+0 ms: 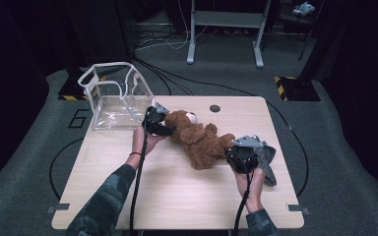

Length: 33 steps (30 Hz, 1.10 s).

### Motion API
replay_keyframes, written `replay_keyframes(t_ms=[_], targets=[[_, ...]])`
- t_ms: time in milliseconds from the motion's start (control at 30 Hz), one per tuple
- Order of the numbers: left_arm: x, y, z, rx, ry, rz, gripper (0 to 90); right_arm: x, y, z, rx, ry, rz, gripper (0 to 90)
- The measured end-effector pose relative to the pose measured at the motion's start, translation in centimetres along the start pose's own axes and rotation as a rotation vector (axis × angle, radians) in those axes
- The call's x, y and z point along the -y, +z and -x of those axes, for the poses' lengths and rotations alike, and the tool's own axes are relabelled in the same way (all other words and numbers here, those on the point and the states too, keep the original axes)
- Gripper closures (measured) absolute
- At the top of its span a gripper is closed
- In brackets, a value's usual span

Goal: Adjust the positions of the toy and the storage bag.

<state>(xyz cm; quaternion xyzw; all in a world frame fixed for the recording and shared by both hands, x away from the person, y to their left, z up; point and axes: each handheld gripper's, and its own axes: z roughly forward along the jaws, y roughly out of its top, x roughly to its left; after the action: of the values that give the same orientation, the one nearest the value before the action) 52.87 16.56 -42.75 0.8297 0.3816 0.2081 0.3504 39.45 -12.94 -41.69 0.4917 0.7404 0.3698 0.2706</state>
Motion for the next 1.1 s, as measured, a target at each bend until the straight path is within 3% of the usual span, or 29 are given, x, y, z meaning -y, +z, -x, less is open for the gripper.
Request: replay_keyframes(t_ms=[133,267,533,633,700,767,833,900,933,1000,1100], targets=[[0.0,-1.1,1.3,0.066,0.01,0.024,22.9,-0.1,0.1,0.1,-0.002,0.001,-0.01,79.4],[-0.4,-2.1,3.3,0.124,0.048,0.044,20.3,-0.1,0.2,0.2,-0.003,0.003,-0.022,79.1],[-1.9,-2.6,6.9,0.171,0.136,0.083,20.1,0.1,0.6,0.2,-0.009,0.003,-0.041,78.6],[-2.1,-2.0,7.7,0.162,0.166,0.107,31.4,0.1,0.6,0.2,-0.015,0.0,-0.044,77.8],[-2.0,-1.5,8.1,0.165,0.186,0.114,50.4,0.2,0.5,0.3,-0.022,-0.001,-0.048,76.1],[-1.6,-1.4,8.0,0.172,0.211,0.117,63.8,0.3,0.5,0.5,-0.032,-0.002,-0.055,70.8],[-0.9,-1.3,7.6,0.167,0.195,0.136,70.9,0.4,0.4,0.9,-0.046,0.011,-0.068,62.7],[-0.2,-1.3,6.9,0.166,0.183,0.131,73.2,0.9,0.4,1.3,-0.066,0.006,-0.085,54.3],[0.3,-1.3,6.4,0.171,0.154,0.138,73.6,1.1,0.4,1.5,-0.065,0.008,-0.099,49.4],[0.8,-1.4,5.7,0.181,0.123,0.133,73.9,1.8,0.4,2.0,-0.099,0.026,-0.103,46.0],[1.7,-1.5,5.0,0.177,0.095,0.141,73.9,2.8,0.4,2.6,-0.111,0.039,-0.113,40.7]])
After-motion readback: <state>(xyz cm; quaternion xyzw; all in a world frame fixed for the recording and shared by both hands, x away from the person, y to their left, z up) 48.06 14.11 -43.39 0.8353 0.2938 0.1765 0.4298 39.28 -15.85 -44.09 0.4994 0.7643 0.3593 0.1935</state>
